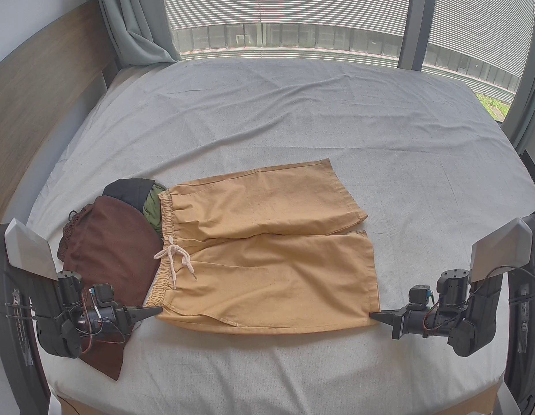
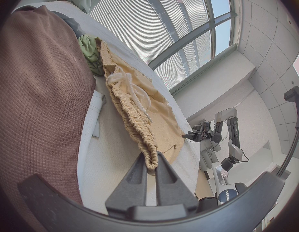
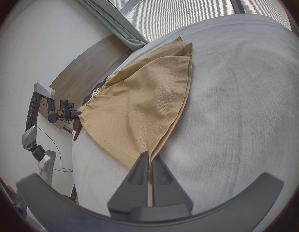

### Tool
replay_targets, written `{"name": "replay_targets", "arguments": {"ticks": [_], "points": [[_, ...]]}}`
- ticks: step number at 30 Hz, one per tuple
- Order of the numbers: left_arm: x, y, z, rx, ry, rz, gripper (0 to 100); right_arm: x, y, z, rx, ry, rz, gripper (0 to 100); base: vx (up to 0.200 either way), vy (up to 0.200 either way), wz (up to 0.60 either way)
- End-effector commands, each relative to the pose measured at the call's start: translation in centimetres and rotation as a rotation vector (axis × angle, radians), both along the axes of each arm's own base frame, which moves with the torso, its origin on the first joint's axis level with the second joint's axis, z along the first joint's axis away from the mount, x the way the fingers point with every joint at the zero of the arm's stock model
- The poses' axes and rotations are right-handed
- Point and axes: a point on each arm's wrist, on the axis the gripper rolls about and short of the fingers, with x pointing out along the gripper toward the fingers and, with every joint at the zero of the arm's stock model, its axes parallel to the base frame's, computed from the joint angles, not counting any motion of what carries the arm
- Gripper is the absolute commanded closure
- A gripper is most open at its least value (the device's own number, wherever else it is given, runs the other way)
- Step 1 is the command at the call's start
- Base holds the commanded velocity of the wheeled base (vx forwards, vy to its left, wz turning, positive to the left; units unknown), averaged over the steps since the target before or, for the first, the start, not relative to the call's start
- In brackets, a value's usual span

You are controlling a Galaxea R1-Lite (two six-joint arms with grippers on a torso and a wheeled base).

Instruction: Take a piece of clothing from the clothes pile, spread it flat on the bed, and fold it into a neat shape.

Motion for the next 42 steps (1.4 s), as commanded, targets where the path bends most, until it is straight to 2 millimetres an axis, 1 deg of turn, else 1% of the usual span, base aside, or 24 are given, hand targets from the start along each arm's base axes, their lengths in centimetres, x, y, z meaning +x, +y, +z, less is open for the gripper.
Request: {"name": "replay_targets", "arguments": {"ticks": [1, 6, 11, 12, 15, 25, 26, 35, 42], "points": [[-0.5, 0.4, 0.6, 0.001, -0.009, 0.013, 100, -0.6, -0.4, -0.7, -0.012, 0.034, -0.005, 100, 0.0, 0.0, 0.0], [-1.0, 0.2, 0.3, 0.017, -0.016, 0.0, 100, -1.3, -0.6, -0.8, -0.043, 0.031, 0.012, 100, 0.0, 0.0, 0.0], [-1.1, 0.0, 0.0, 0.03, -0.031, -0.017, 100, -1.4, -0.8, -0.8, -0.046, 0.03, 0.01, 100, 0.0, 0.0, 0.0], [-1.1, -0.1, -0.4, 0.033, -0.027, -0.022, 100, -1.5, -0.8, -0.7, -0.047, 0.032, 0.01, 100, 0.0, 0.0, 0.0], [-1.0, -0.2, -0.8, 0.035, -0.024, -0.029, 100, -1.6, -0.6, -0.7, -0.045, 0.029, 0.017, 100, 0.0, 0.0, 0.0], [-0.8, -0.3, -1.0, 0.043, -0.025, -0.027, 100, -1.5, -0.7, -0.5, -0.038, 0.023, 0.013, 100, 0.0, 0.0, 0.0], [-0.8, -0.3, -1.0, 0.043, -0.027, -0.027, 100, -1.4, -0.6, -0.6, -0.037, 0.024, 0.014, 0, 0.0, 0.0, 0.0], [-0.8, -0.5, -1.1, 0.043, -0.025, -0.033, 100, -1.3, -0.3, -0.7, -0.032, 0.023, 0.028, 0, 0.0, 0.0, 0.0], [-0.7, -0.5, -1.1, 0.042, -0.027, -0.034, 100, -1.7, 0.4, -0.8, -0.01, 0.062, 0.036, 0, 0.0, 0.0, 0.0]]}}
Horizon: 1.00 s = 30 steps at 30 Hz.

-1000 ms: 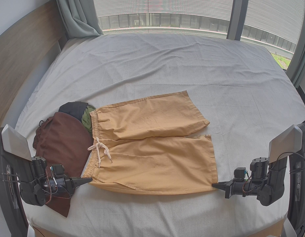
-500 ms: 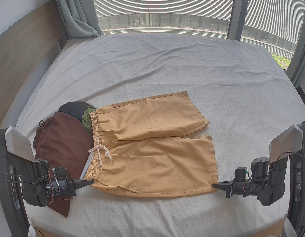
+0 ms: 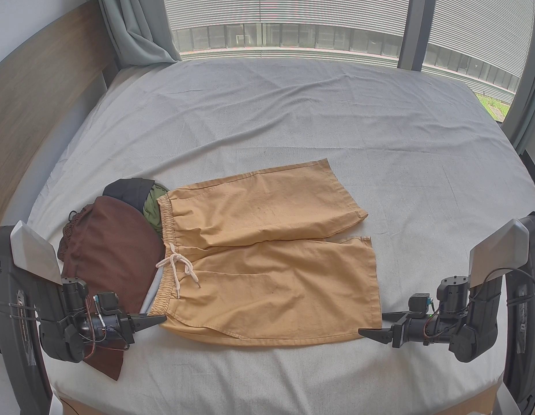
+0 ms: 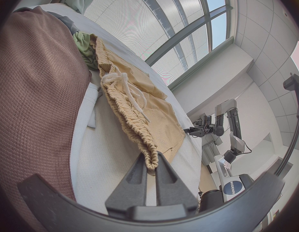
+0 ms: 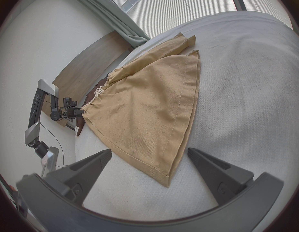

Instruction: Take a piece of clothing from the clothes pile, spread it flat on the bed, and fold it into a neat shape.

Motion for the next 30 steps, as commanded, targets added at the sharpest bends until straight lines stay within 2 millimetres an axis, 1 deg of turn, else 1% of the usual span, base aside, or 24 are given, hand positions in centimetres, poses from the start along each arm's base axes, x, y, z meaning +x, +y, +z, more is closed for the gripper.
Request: {"name": "replay_targets", "arguments": {"ticks": [1, 7, 8, 18, 22, 25, 30], "points": [[0.1, 0.0, 0.0, -0.001, -0.001, 0.0, 100, -0.3, 0.6, -0.1, 0.01, 0.026, 0.013, 0, 0.0, 0.0, 0.0], [0.1, 0.0, 0.0, 0.0, -0.004, 0.0, 100, -0.4, 0.8, -0.1, 0.023, 0.037, 0.026, 0, 0.0, 0.0, 0.0], [0.1, 0.0, 0.0, -0.001, -0.003, 0.0, 100, -0.3, 0.8, -0.1, 0.024, 0.035, 0.026, 100, 0.0, 0.0, 0.0], [0.4, 0.1, 0.0, 0.002, -0.015, 0.002, 100, -0.1, 0.5, 0.1, 0.023, 0.023, 0.013, 100, 0.0, 0.0, 0.0], [0.2, 0.2, 0.1, -0.001, -0.006, 0.004, 100, -0.2, 0.5, 0.2, 0.024, 0.024, 0.011, 100, 0.0, 0.0, 0.0], [-0.7, 0.0, 0.0, -0.011, 0.028, -0.003, 100, -1.0, 0.5, 0.4, 0.022, 0.047, 0.012, 100, 0.0, 0.0, 0.0], [-1.2, 0.0, -0.1, -0.011, 0.049, 0.005, 100, -2.0, 0.5, 0.7, 0.014, 0.072, 0.021, 100, 0.0, 0.0, 0.0]]}}
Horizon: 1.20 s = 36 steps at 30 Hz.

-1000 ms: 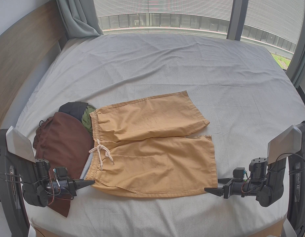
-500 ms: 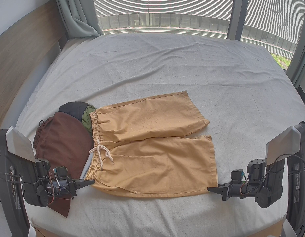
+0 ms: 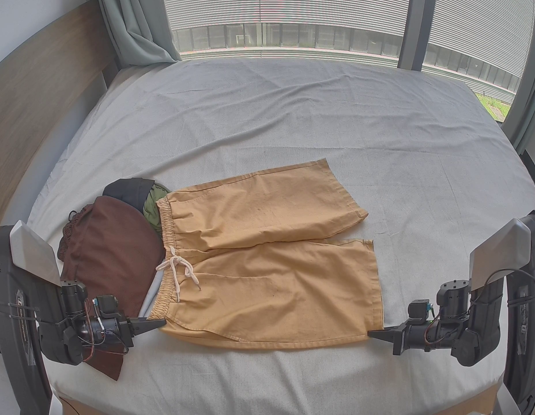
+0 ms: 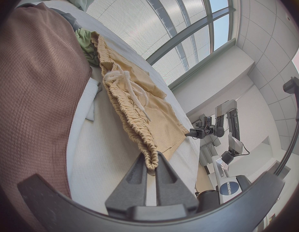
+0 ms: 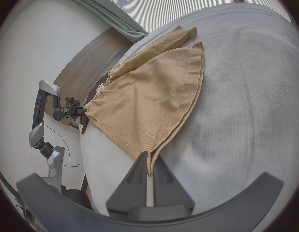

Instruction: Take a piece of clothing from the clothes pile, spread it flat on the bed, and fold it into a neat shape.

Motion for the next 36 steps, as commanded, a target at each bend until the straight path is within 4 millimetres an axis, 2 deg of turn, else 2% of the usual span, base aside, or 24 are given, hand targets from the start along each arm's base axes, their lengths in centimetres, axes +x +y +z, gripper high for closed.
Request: {"name": "replay_targets", "arguments": {"ticks": [1, 8, 15, 21, 24, 32, 36], "points": [[-0.9, 0.0, 0.0, -0.003, 0.032, 0.01, 100, -0.8, 0.0, 0.6, -0.005, 0.003, 0.009, 100, 0.0, 0.0, 0.0], [-2.1, -0.3, 0.3, -0.001, 0.049, -0.005, 100, -2.1, 0.1, 1.9, -0.01, 0.0, 0.029, 100, 0.0, 0.0, 0.0], [-3.3, -0.4, -0.3, 0.033, 0.022, -0.032, 100, -3.1, 0.0, 1.9, -0.044, -0.006, 0.061, 100, 0.0, 0.0, 0.0], [-5.7, -0.7, -1.0, 0.057, 0.05, -0.061, 100, -3.7, -0.3, 2.0, -0.065, -0.009, 0.073, 100, 0.0, 0.0, 0.0], [-6.2, -0.6, -1.0, 0.063, 0.051, -0.06, 100, -3.8, -0.4, 2.0, -0.071, -0.011, 0.077, 100, 0.0, 0.0, 0.0], [-5.4, -0.5, -1.2, 0.069, 0.013, -0.066, 100, -3.3, -0.2, 2.4, -0.053, -0.05, 0.091, 100, 0.0, 0.0, 0.0], [-3.8, -0.5, -1.3, 0.075, -0.039, -0.072, 100, -2.5, 0.0, 3.4, -0.02, -0.098, 0.097, 100, 0.0, 0.0, 0.0]]}}
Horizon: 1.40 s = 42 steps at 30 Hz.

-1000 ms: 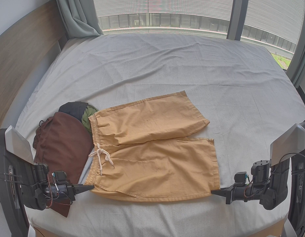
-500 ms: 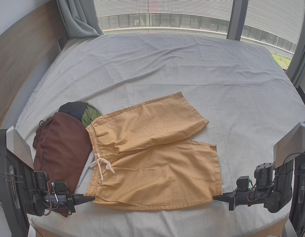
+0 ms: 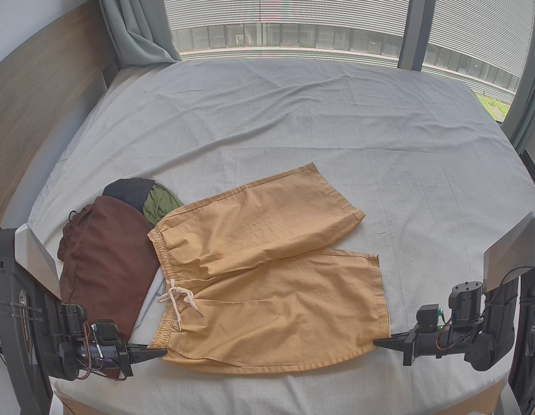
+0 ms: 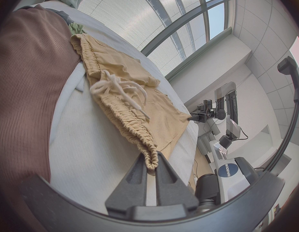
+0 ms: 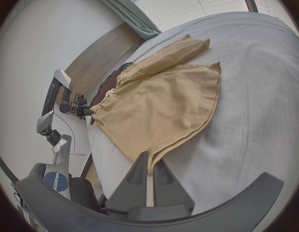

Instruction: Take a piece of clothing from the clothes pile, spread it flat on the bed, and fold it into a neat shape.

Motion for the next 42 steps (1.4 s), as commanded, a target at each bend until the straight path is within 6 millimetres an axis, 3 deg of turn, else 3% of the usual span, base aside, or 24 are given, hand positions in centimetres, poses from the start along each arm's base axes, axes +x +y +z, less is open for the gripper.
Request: {"name": "replay_targets", "arguments": {"ticks": [1, 13, 25, 42], "points": [[1.2, 0.1, -0.1, 0.003, -0.037, -0.004, 100, 0.7, 0.2, 1.0, 0.023, -0.05, 0.004, 100, 0.0, 0.0, 0.0], [2.8, -0.8, 2.9, -0.059, -0.016, 0.007, 100, 2.6, 0.9, 3.8, 0.134, -0.123, -0.024, 100, 0.0, 0.0, 0.0], [4.5, -0.9, 3.7, -0.073, -0.051, 0.009, 100, 3.5, 1.0, 4.5, 0.165, -0.143, -0.041, 100, 0.0, 0.0, 0.0], [5.1, -1.1, 5.5, -0.097, -0.068, 0.012, 100, 4.4, 1.2, 6.4, 0.225, -0.18, -0.067, 100, 0.0, 0.0, 0.0]]}}
